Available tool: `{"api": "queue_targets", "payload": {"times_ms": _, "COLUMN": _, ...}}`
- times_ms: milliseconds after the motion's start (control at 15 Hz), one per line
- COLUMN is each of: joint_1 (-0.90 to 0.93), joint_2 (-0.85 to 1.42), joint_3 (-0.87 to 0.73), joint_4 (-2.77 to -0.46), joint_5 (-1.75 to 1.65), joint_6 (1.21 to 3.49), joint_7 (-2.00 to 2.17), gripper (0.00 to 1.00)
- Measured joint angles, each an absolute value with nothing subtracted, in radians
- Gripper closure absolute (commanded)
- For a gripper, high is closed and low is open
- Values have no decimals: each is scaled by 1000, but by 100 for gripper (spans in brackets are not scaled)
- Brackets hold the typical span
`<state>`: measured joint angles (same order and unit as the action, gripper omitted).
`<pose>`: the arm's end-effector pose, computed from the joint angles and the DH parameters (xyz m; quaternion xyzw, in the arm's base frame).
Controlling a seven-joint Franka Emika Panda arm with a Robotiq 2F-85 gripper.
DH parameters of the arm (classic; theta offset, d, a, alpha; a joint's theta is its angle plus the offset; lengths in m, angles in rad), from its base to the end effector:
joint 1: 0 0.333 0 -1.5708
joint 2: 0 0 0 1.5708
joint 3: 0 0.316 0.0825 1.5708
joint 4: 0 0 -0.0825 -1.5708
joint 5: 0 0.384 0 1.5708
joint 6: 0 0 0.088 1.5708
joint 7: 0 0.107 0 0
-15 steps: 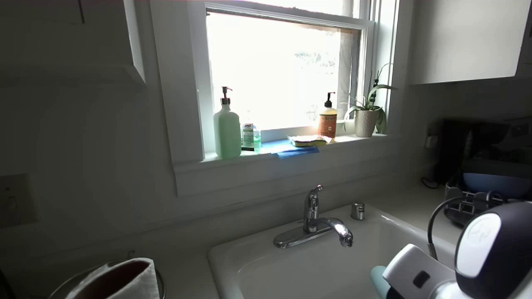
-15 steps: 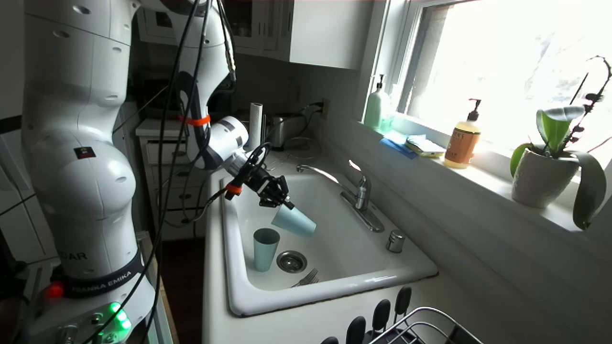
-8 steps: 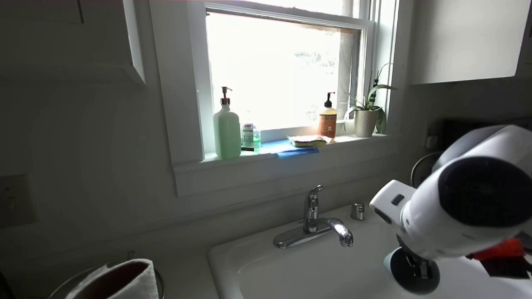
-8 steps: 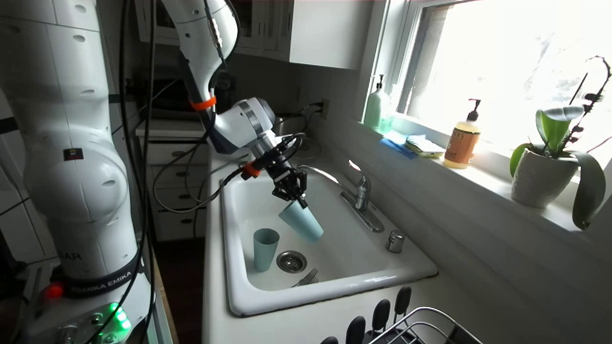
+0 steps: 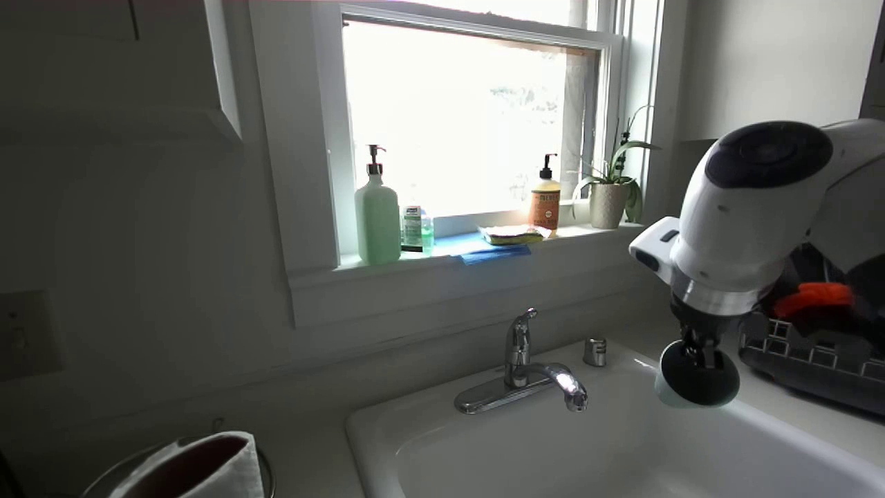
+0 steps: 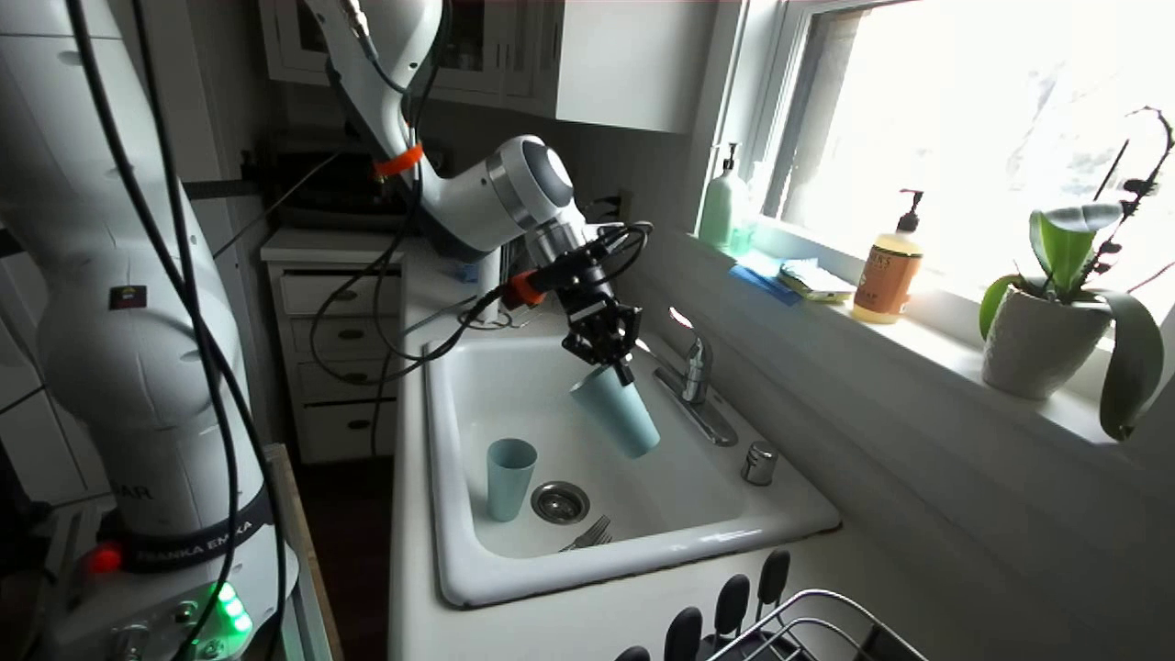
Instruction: Pour water out of the cup beside the sink into the cup in the sink then pour all the water in the sink
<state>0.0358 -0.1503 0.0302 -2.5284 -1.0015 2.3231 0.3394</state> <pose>0.4474 0.0142 0.3315 0.9140 0.2148 0.0447 0.3413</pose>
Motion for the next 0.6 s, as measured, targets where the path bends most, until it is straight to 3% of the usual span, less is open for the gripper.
{"api": "queue_targets", "payload": {"times_ms": 600, "joint_1": -86, "joint_2": -221, "joint_3": -158, "joint_4": -2511, "joint_5": -754, "joint_6": 2501, "joint_7": 3, "gripper": 99}}
